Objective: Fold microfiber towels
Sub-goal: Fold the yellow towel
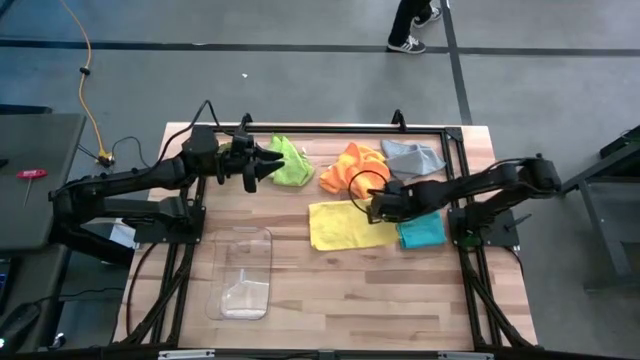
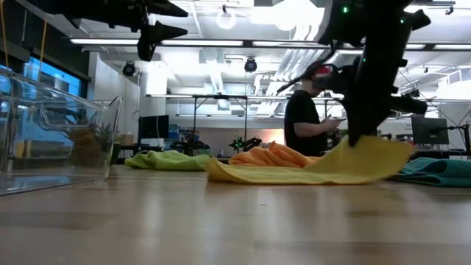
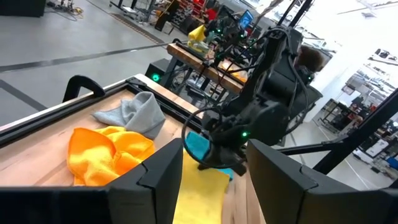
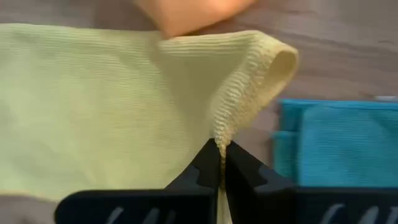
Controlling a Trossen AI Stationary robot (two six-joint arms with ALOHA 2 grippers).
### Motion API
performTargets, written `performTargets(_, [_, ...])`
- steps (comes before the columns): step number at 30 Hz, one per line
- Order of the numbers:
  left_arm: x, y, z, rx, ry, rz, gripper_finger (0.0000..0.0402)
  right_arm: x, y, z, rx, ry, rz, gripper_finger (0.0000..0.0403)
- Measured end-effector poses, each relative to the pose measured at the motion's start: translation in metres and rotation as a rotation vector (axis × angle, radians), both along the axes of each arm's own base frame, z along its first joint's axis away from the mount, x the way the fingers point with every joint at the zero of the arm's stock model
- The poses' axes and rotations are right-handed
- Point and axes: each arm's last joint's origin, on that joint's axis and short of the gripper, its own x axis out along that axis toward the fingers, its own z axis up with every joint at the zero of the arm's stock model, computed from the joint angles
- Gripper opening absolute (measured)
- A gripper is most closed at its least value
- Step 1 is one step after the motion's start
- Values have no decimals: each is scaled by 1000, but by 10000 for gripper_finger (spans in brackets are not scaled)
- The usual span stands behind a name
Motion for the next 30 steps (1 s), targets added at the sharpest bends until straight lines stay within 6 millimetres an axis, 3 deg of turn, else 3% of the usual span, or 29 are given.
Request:
performTargets(8, [0,0,-1,5,8,-1,168,27,2,5,39,-258,2,0])
performTargets(14, [0,0,-1,19,13,9,168,54,3,9,41,-354,20,0])
performTargets(30, [0,0,-1,44,20,14,168,118,9,-7,95,-351,108,0])
